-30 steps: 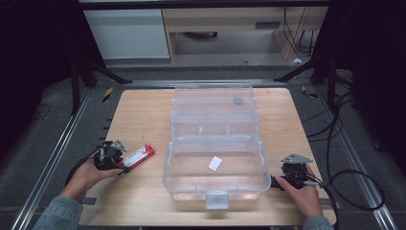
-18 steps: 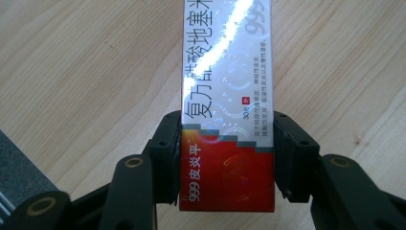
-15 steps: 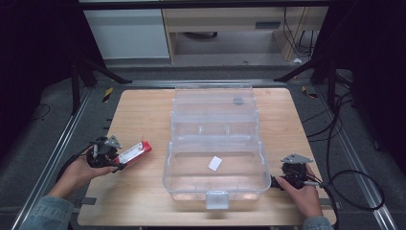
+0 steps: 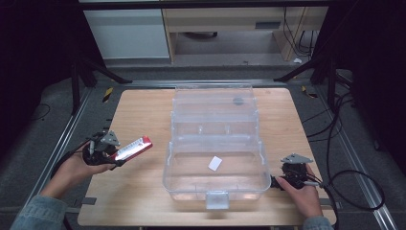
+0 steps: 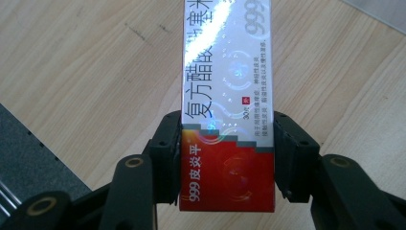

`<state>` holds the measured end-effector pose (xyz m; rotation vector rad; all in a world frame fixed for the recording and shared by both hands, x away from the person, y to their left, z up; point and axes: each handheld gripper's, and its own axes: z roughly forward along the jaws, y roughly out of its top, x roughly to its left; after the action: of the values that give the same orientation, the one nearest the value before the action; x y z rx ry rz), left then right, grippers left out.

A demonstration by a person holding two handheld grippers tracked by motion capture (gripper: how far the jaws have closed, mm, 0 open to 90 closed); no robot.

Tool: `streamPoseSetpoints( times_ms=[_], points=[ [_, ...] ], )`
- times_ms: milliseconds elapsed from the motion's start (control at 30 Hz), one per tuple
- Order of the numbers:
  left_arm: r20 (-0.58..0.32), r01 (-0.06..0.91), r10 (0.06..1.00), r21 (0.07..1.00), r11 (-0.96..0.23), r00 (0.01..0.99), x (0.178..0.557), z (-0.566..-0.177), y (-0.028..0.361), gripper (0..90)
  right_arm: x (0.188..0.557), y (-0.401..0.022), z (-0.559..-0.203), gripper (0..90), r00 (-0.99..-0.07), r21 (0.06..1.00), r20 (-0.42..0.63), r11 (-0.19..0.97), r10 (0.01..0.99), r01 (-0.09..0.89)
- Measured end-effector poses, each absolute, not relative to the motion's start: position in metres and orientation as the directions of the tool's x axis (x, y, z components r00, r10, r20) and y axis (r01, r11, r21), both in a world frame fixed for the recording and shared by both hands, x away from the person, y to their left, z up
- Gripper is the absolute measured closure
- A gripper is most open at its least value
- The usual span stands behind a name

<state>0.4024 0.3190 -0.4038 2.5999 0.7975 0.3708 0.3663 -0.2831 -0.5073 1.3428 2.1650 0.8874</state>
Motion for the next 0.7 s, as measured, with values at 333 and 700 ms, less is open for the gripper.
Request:
streamPoseSetpoints(
  times_ms=[333,700],
  points=[
    [0.165,0.424,0.539,0.448,-0.787,0.826,0.396,-0.376,0.309,50.8,0.366,-0.283,-0.507,1.0,-0.432,0.716,-0.033,0.323,0.901,0.619],
    [0.184,0.396,0.524,0.463,-0.793,0.832,0.396,-0.357,0.306,50.9,0.366,-0.283,-0.507,1.0,-0.432,0.716,-0.033,0.323,0.901,0.619]
  ],
)
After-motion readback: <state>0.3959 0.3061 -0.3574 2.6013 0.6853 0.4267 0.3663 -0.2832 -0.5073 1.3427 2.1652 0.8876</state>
